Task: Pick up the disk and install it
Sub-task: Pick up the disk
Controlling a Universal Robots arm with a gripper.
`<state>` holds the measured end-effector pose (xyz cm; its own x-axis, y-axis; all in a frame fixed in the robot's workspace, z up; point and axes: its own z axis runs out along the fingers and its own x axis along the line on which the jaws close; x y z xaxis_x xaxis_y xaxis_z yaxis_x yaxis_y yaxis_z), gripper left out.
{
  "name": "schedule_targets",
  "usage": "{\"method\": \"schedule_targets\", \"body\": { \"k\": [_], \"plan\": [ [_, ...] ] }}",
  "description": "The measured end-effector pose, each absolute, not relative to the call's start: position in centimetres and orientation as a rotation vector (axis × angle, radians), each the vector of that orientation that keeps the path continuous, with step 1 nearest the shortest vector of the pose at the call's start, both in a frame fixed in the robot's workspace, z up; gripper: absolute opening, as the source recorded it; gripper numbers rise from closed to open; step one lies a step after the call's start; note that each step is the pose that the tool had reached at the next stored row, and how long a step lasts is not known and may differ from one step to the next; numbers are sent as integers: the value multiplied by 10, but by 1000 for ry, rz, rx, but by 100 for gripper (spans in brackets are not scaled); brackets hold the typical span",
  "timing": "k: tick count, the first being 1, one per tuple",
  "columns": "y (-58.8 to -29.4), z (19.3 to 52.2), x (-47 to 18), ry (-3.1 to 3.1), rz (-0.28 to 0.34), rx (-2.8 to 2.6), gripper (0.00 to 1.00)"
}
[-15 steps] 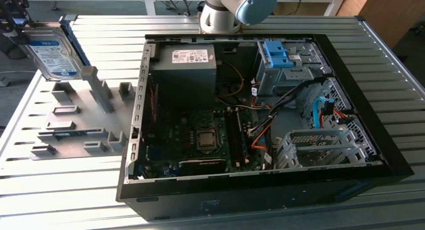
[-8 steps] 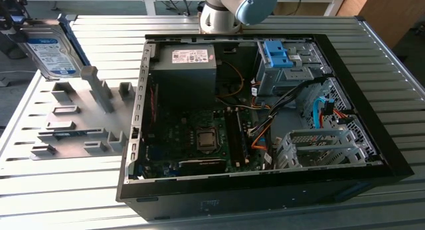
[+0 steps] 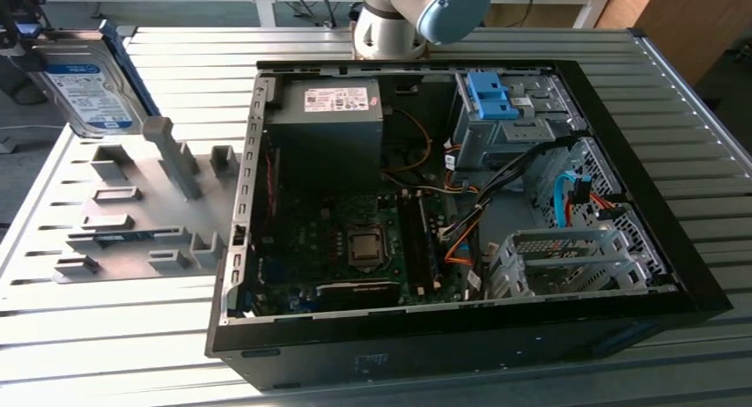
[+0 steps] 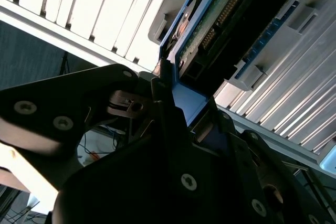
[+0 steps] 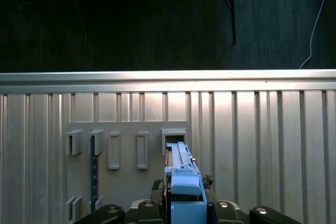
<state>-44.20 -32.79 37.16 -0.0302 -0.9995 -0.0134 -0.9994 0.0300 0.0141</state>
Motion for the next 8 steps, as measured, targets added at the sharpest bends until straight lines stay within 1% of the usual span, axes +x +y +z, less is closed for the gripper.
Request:
{"method": "schedule_targets", "body": {
  "k": [8],
  "plan": [
    [-328,377,-442,-2254,-31,2187,37]
  ]
}}
